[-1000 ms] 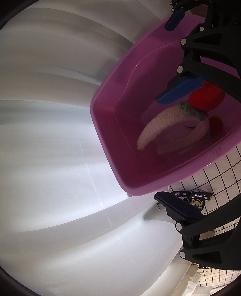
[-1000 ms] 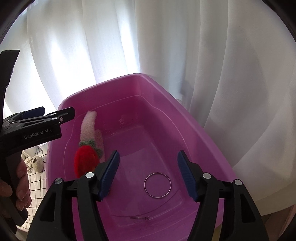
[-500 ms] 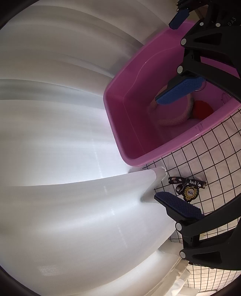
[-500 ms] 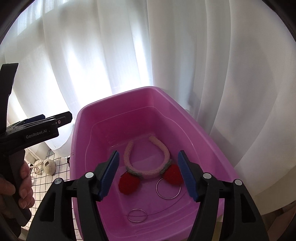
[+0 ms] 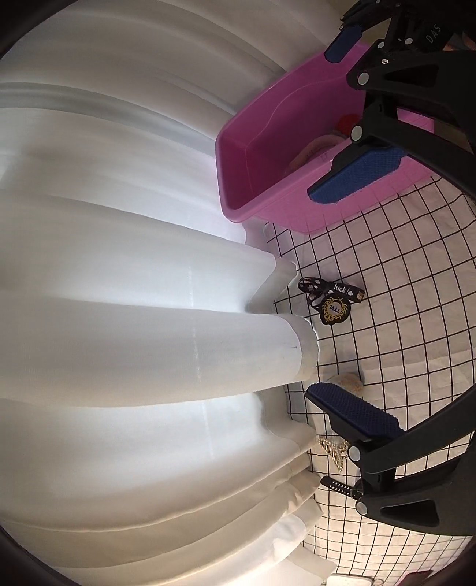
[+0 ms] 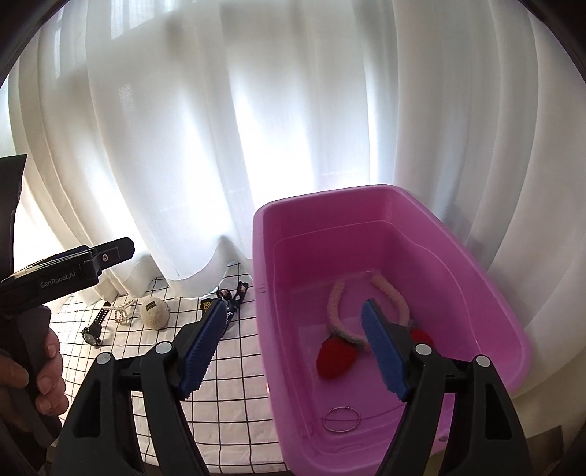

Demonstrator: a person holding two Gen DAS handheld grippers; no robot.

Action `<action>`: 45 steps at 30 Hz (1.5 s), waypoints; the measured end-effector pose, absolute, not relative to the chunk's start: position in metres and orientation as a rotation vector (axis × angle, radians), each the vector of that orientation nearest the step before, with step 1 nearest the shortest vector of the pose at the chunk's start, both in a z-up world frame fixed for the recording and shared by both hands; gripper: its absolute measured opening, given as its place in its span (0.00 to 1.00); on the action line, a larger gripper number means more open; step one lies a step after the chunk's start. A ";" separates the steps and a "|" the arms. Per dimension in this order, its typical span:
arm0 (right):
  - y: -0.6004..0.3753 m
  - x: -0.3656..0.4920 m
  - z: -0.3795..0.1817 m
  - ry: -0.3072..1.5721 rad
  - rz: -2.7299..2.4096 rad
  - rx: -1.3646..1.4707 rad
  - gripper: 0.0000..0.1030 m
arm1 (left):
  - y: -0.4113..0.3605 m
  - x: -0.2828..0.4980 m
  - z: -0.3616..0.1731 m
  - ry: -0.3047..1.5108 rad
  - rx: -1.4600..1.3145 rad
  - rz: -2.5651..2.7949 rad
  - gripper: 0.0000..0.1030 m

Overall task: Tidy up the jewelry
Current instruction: 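Withdraw both open tools from the tub back over the table, then grasp the black sports watch with the left tool while the right tool grasps the black lanyard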

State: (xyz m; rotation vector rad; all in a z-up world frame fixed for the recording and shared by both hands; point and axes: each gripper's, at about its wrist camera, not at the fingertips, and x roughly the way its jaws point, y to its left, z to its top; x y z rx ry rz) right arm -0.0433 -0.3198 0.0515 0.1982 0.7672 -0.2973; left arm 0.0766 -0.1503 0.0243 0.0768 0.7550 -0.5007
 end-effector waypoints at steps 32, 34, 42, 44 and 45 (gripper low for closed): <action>-0.172 0.069 -0.032 0.931 -0.047 0.123 0.71 | 0.113 0.122 -0.073 0.916 -0.062 -0.044 0.94; -0.171 0.075 -0.039 0.943 -0.053 0.129 0.71 | 0.116 0.126 -0.078 0.921 -0.061 -0.037 0.94; -0.169 0.094 -0.067 0.975 -0.083 0.137 0.71 | 0.127 0.142 -0.099 0.933 -0.044 -0.006 0.94; -0.171 0.098 -0.073 0.984 -0.093 0.141 0.71 | 0.132 0.143 -0.106 0.930 -0.054 -0.004 0.94; -0.173 0.100 -0.077 0.987 -0.099 0.146 0.71 | 0.135 0.144 -0.110 0.930 -0.064 -0.007 0.94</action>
